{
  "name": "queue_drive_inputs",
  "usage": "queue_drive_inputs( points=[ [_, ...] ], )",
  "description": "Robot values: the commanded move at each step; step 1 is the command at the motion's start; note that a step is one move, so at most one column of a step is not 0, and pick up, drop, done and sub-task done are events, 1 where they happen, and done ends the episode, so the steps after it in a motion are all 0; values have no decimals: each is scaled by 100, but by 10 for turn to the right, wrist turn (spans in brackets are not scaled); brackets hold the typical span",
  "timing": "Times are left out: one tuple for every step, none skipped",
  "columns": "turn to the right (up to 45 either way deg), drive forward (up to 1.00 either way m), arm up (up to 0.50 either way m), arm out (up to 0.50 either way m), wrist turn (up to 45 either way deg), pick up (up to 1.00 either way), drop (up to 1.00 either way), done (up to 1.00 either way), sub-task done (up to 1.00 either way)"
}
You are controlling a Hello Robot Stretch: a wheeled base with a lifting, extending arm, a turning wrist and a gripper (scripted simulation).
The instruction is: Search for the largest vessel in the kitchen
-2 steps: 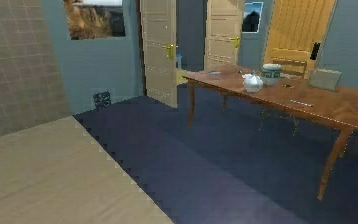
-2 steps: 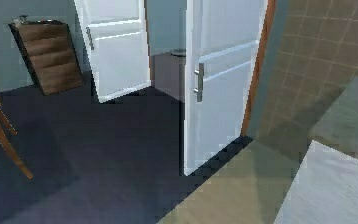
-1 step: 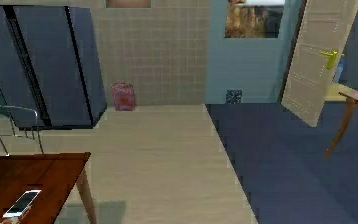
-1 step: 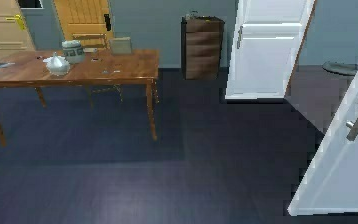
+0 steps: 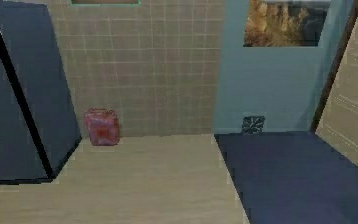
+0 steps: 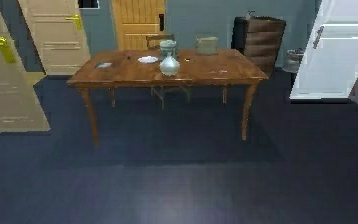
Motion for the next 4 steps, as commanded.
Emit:
queue_drive_inputs(
  points=[
    [-90, 0, 0, 0, 0, 0, 0, 0, 0],
    [0, 35, 0, 0, 0, 0, 0, 0, 0],
    [-90, 0, 0, 0, 0, 0, 0, 0, 0],
    [0, 95, 0, 0, 0, 0, 0, 0, 0]
  ],
)
